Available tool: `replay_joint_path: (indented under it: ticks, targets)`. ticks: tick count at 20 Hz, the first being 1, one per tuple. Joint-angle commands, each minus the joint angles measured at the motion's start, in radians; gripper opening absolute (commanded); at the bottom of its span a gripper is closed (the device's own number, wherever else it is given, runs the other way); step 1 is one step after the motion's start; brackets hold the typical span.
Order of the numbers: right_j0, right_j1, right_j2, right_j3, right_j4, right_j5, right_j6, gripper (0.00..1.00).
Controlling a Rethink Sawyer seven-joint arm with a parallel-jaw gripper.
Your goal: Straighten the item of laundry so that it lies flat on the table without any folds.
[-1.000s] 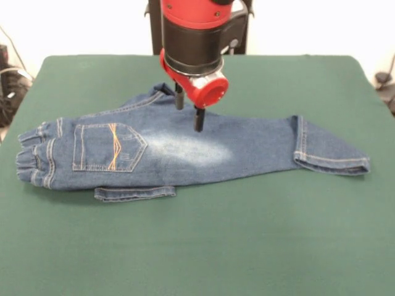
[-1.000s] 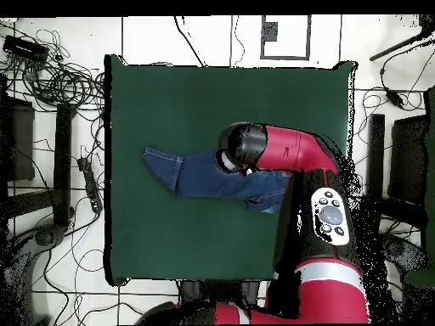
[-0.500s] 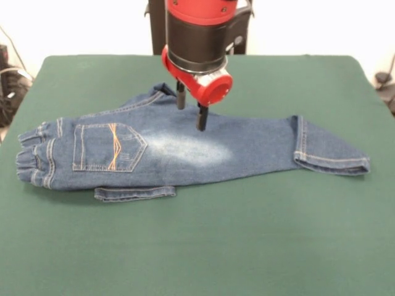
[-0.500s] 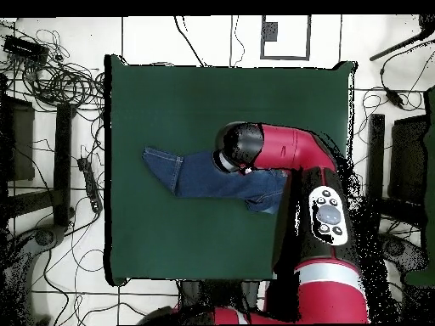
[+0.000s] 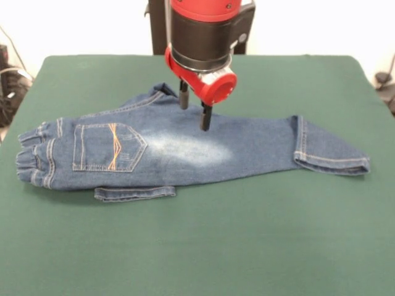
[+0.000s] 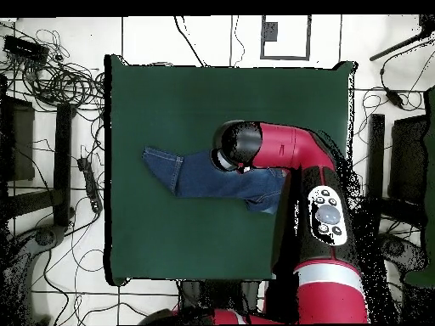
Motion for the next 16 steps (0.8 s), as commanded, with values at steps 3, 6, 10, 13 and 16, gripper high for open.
replay_joint_path:
  ticks: [3,6,10,13,16]
  targets:
    - [0.008,0.023,0.147,0.081,-0.069,-0.072,-0.216,1.0]
    - [-0.036,-0.019,0.181,0.109,-0.081,-0.071,-0.291,1.0]
    - [-0.123,-0.127,0.251,0.157,-0.105,-0.012,-0.463,1.0]
    - [-0.186,-0.203,0.311,0.181,-0.104,0.068,-0.563,1.0]
    - [-0.239,-0.251,0.353,0.218,-0.096,0.092,-0.596,1.0]
